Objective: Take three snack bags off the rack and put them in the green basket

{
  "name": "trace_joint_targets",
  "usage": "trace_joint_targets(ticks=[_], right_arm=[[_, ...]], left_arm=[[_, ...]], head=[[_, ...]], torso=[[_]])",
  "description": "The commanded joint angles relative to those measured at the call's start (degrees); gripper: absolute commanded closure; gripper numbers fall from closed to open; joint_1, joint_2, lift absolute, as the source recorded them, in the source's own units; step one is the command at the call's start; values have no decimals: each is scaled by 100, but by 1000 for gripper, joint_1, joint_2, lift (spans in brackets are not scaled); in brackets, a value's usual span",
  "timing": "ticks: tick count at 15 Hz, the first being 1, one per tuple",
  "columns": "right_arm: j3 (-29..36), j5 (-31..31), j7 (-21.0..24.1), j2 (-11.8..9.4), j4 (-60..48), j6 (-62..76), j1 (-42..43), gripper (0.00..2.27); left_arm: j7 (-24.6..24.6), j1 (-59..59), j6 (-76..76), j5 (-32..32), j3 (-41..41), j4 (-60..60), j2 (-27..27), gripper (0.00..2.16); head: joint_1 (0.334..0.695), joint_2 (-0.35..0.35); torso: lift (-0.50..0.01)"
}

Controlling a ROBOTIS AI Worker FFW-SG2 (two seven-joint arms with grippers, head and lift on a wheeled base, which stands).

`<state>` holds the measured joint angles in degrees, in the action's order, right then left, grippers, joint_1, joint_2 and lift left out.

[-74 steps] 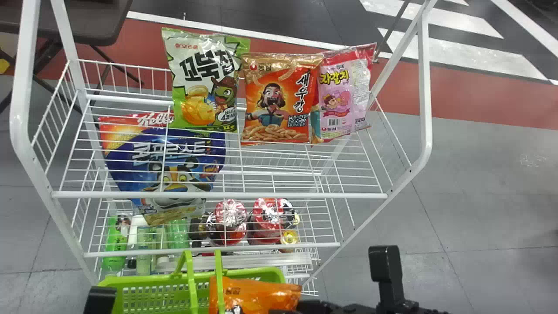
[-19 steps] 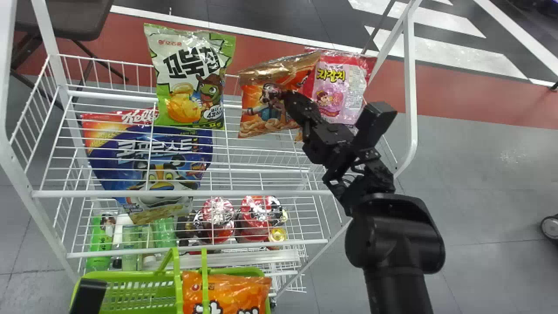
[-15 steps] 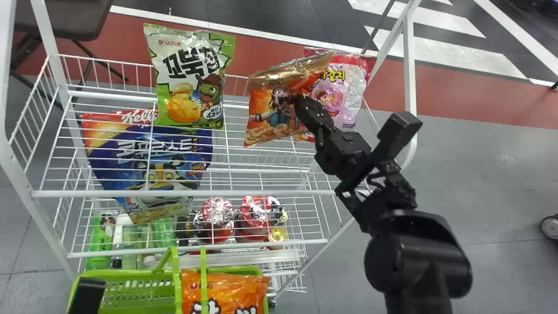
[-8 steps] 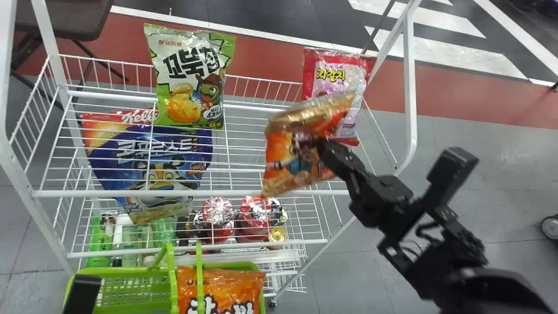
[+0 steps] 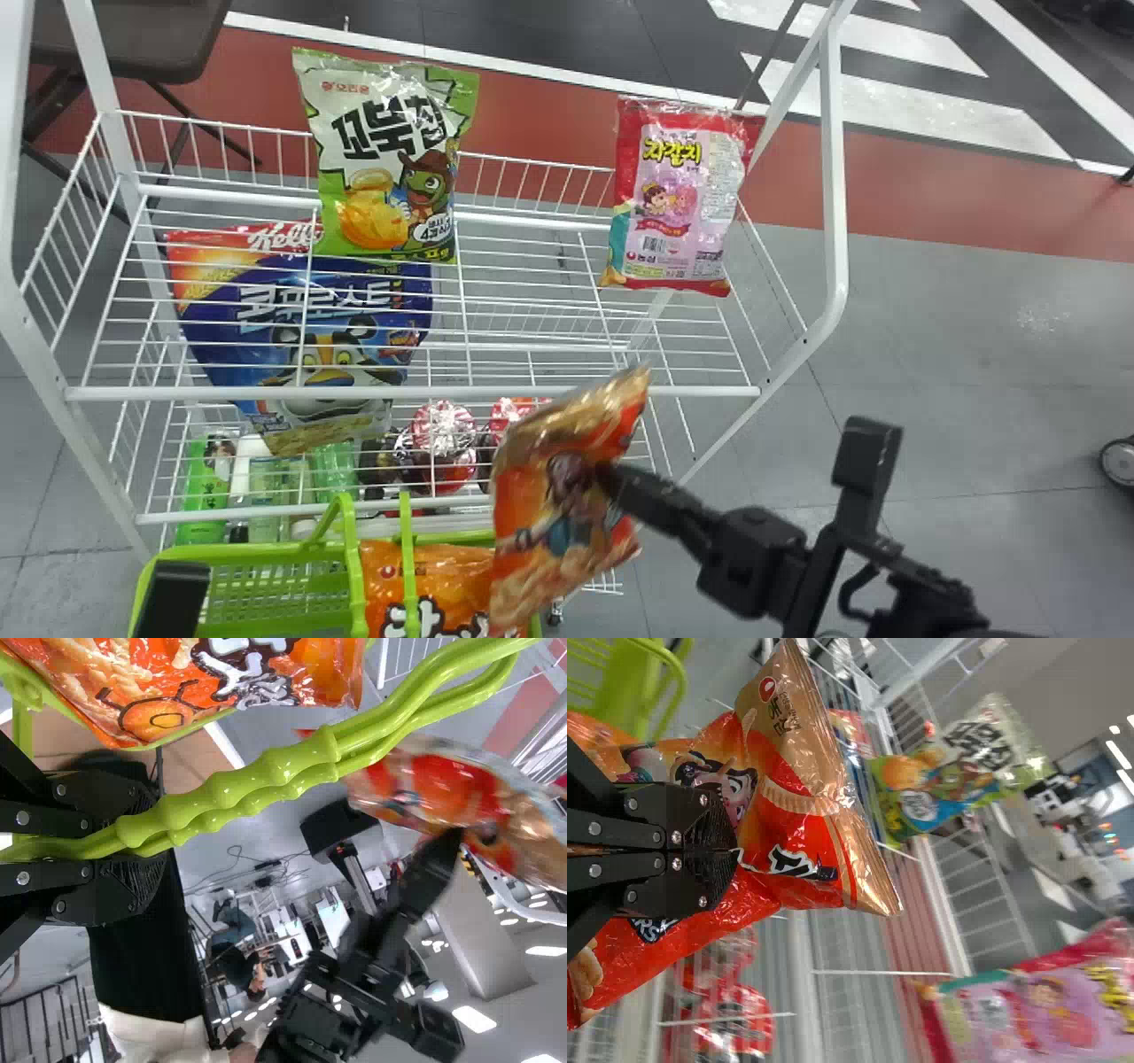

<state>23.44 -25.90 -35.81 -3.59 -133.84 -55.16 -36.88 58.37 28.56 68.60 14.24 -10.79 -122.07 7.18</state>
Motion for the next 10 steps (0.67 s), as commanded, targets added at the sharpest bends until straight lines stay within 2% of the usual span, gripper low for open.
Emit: trace_joint_targets(ticks=[1,5,10], right_arm=[[-199,-117,-154,-10,456,-105,-65,2206],[-603,-442,-198,-54,1264,-193,-65,2206],[-990,-846,-295,-98,2697,71,383,2209]], left_arm=[[-1,0,-62,9,7,17,-6,1774],[-1,-26,-62,9,-20,17,-14,1774],[16,-35,-44,9,-55,-1,-14,1774]], head=[[695,-350],[695,-350],[695,-350]], torso=[[-26],[-26],[-26]])
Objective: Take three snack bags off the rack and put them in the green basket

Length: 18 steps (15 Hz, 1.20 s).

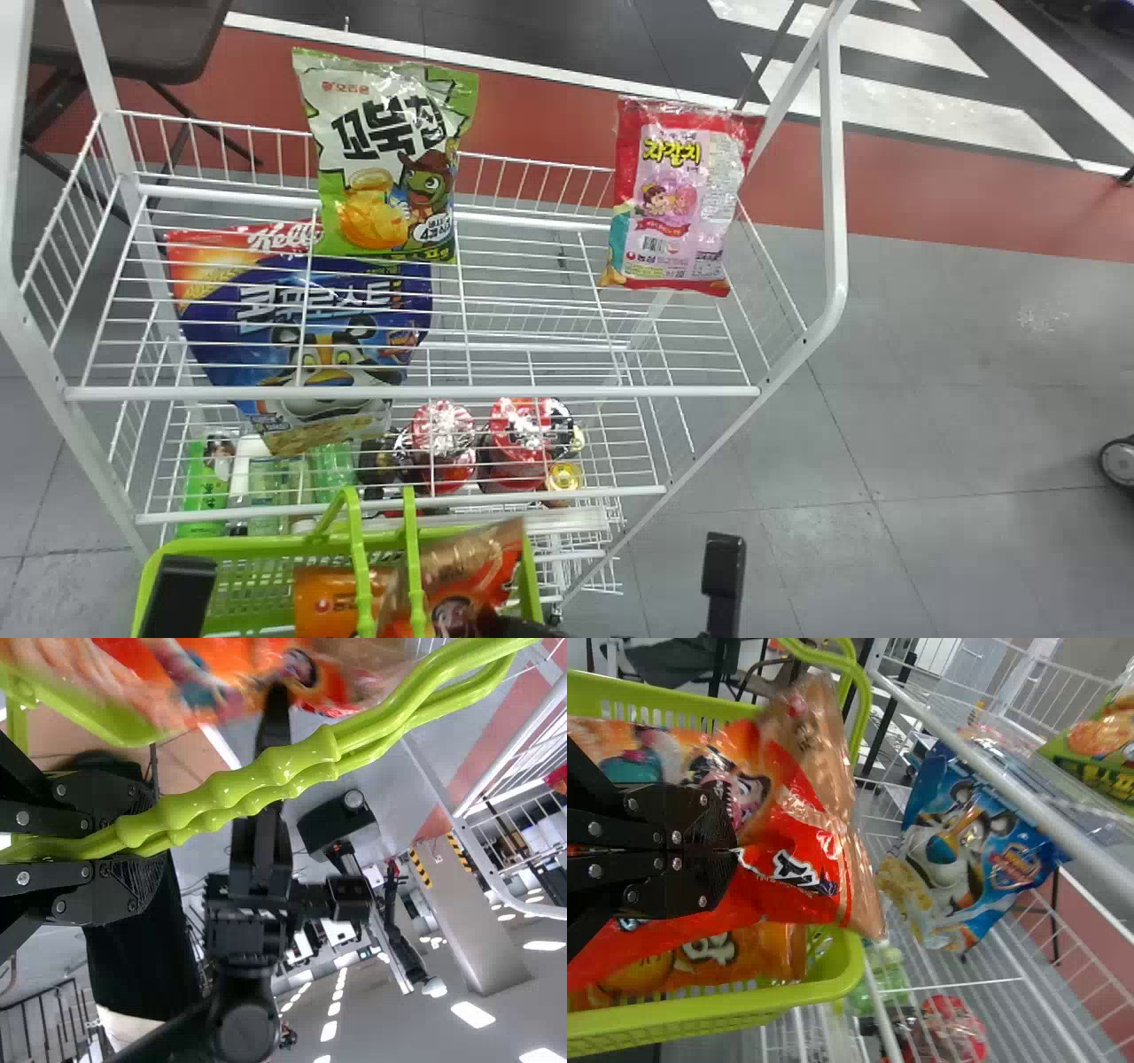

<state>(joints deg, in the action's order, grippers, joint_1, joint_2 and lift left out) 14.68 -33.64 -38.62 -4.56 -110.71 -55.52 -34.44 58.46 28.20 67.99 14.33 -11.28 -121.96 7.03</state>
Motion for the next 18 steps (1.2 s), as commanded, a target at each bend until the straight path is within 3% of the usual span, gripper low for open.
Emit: trace_joint_targets(ticks=[1,8,10,11,12,13,14,18], right_arm=[[-185,-117,-14,-1,604,107,263,2209],[-1196,-108,-295,-36,1166,-280,922,2206],[-1459,-90,-295,-36,1096,-438,957,2202],[-1521,-11,-295,-36,1078,-456,957,1963],[-1512,59,-295,-36,1078,-438,948,1528],[-1442,59,-278,-36,1069,-403,896,471],[-1380,129,-269,-54,938,-368,816,-1],[-1231,639,135,-98,-47,388,236,56]], left_arm=[[17,10,17,0,-6,-21,9,1774],[8,89,0,-9,-68,-30,9,1774],[8,106,-18,-18,-94,-30,9,1774],[8,115,-18,-18,-94,-30,9,1774],[8,124,-18,-18,-94,-30,9,1774],[8,141,-35,-18,-94,-39,9,1774],[8,141,-53,-18,-94,-39,9,1774],[-10,141,-53,-53,-138,-39,0,1774]], head=[[695,-350],[695,-350],[695,-308],[695,-281],[695,-232],[695,-217],[695,-213],[695,-283]], torso=[[-26],[-26],[-26],[-26],[-26],[-26],[-26],[-26]])
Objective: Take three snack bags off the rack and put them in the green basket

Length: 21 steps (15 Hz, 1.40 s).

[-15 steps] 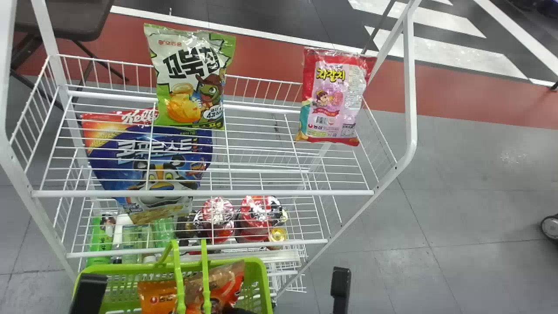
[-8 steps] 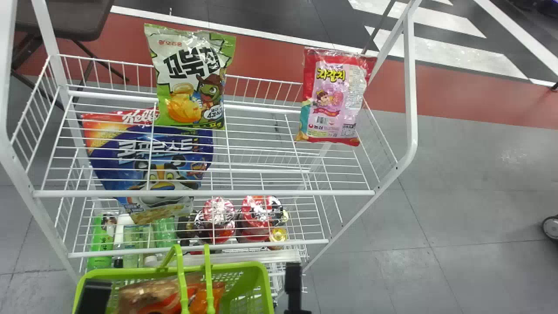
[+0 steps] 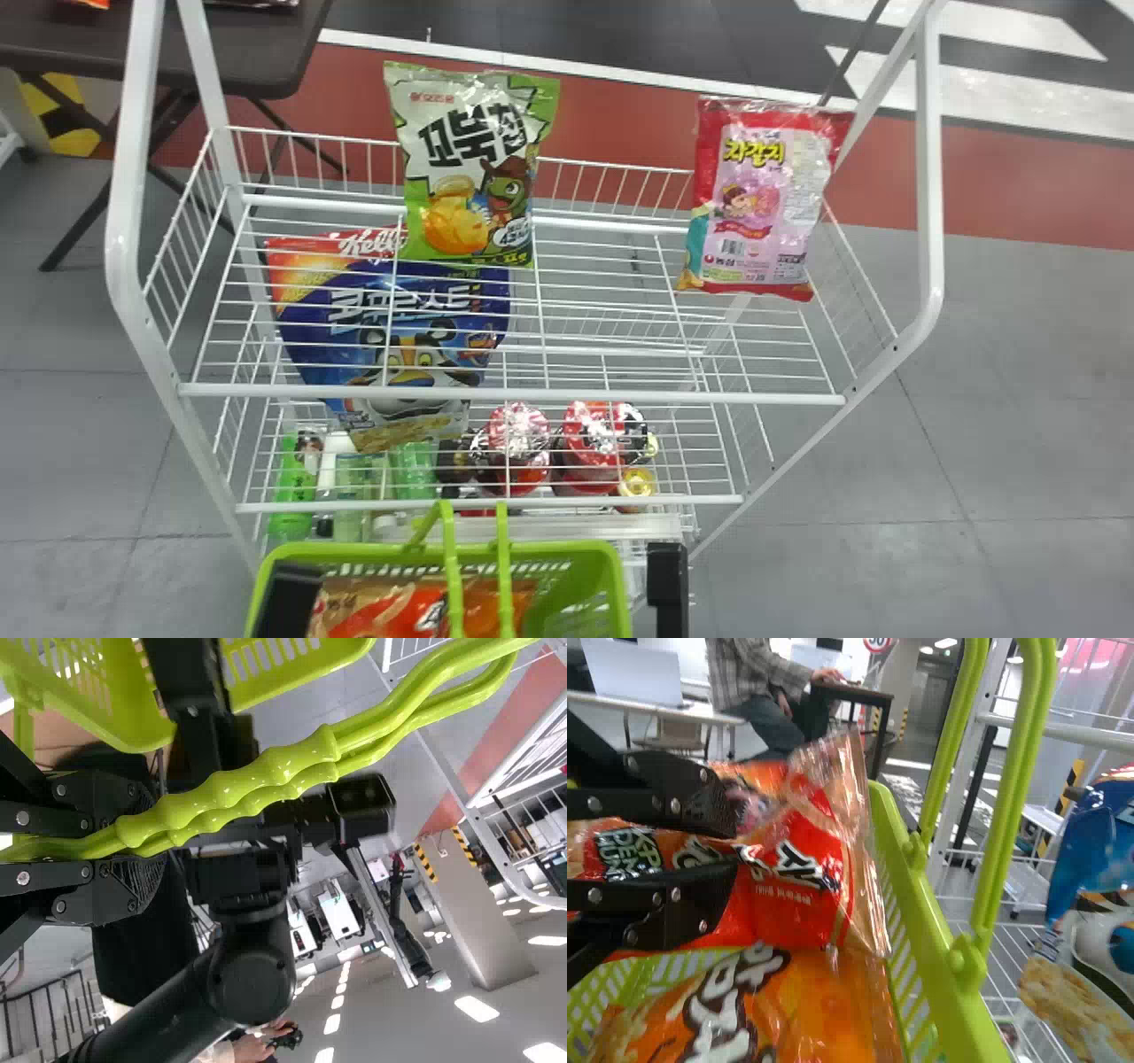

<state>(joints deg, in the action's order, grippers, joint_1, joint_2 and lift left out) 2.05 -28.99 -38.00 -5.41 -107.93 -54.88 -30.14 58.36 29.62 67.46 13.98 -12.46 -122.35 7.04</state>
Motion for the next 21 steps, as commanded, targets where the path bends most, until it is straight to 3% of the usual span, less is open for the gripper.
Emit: trace_joint_targets(ticks=[1,3,5,8,10,15,21], right_arm=[[59,316,161,-12,-544,763,-361,56],[23,562,522,-65,-914,2099,-704,56],[-47,948,900,-100,-1054,3769,-862,63],[111,1010,1392,-100,-1045,5878,-818,63],[217,1361,1866,-83,-984,6757,-520,76],[639,2021,2552,-21,-360,5685,1212,73],[1219,2249,2728,-65,1143,4525,2952,76]], left_arm=[[-9,0,0,-27,-37,0,-1,1774],[-35,0,0,-27,-37,0,-1,1774],[-35,0,0,-27,-37,0,-1,1774],[-35,0,0,-27,-37,9,-1,1774],[-35,0,0,-36,-46,18,-1,1774],[-44,-53,0,-106,-99,71,8,1774],[-44,-53,18,-106,-64,71,25,1774]], head=[[695,-308],[695,-350],[695,-350],[695,-350],[695,-350],[695,-350],[695,-350]], torso=[[-26],[-26],[-26],[-26],[-26],[-26],[-26]])
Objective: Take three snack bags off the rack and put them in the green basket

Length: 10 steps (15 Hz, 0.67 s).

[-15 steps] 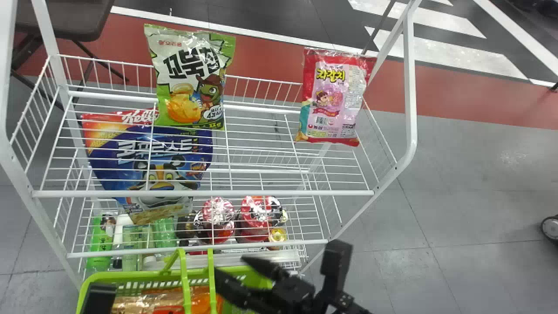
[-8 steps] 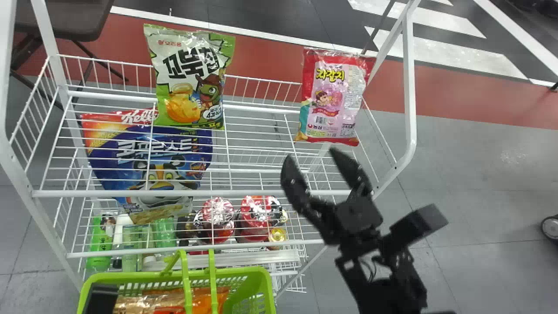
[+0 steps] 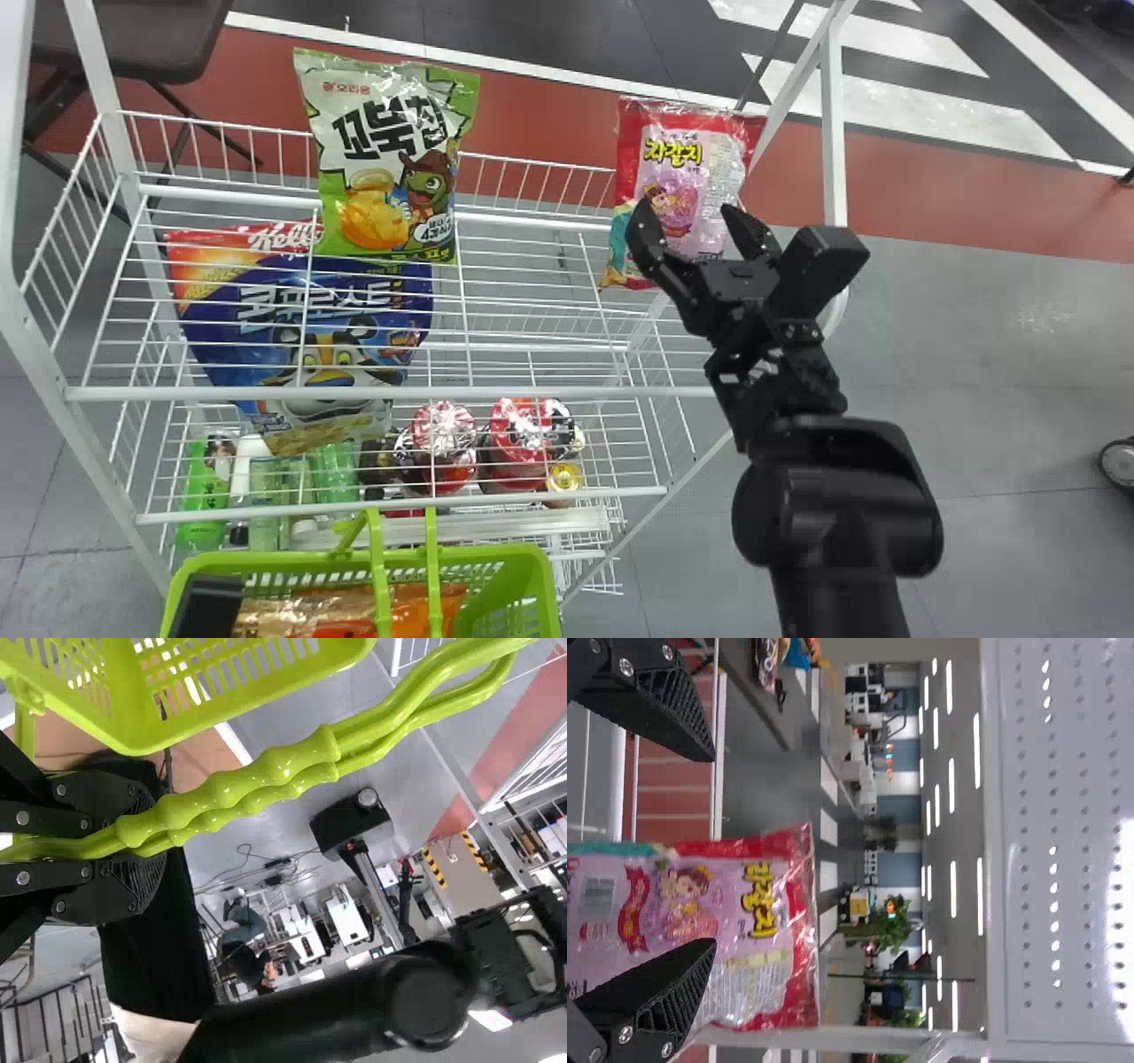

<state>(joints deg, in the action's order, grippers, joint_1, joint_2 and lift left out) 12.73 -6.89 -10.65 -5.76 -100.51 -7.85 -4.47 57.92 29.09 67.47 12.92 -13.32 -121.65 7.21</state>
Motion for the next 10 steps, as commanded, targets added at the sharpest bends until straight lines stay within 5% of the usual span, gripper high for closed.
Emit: trace_joint_targets(ticks=[1,6,7,9,10], right_arm=[[230,48,-16,-66,629,-336,588,76],[309,-102,-912,-303,1209,-1057,1141,147],[292,-58,-1097,-321,1227,-1320,1194,383],[274,4,-1343,-347,1227,-1760,1282,1568],[335,-58,-1484,-347,1227,-2023,1326,1946]], left_arm=[[0,1,17,0,23,1,8,1774],[-35,-35,17,0,32,71,0,1774],[-44,-43,17,0,23,80,-9,1774],[-44,-43,17,0,5,80,-9,1774],[-70,-43,17,0,-4,71,-9,1774]], head=[[695,-350],[695,-350],[695,-350],[695,-350],[695,-350]], torso=[[-26],[-26],[-26],[-26],[-26]])
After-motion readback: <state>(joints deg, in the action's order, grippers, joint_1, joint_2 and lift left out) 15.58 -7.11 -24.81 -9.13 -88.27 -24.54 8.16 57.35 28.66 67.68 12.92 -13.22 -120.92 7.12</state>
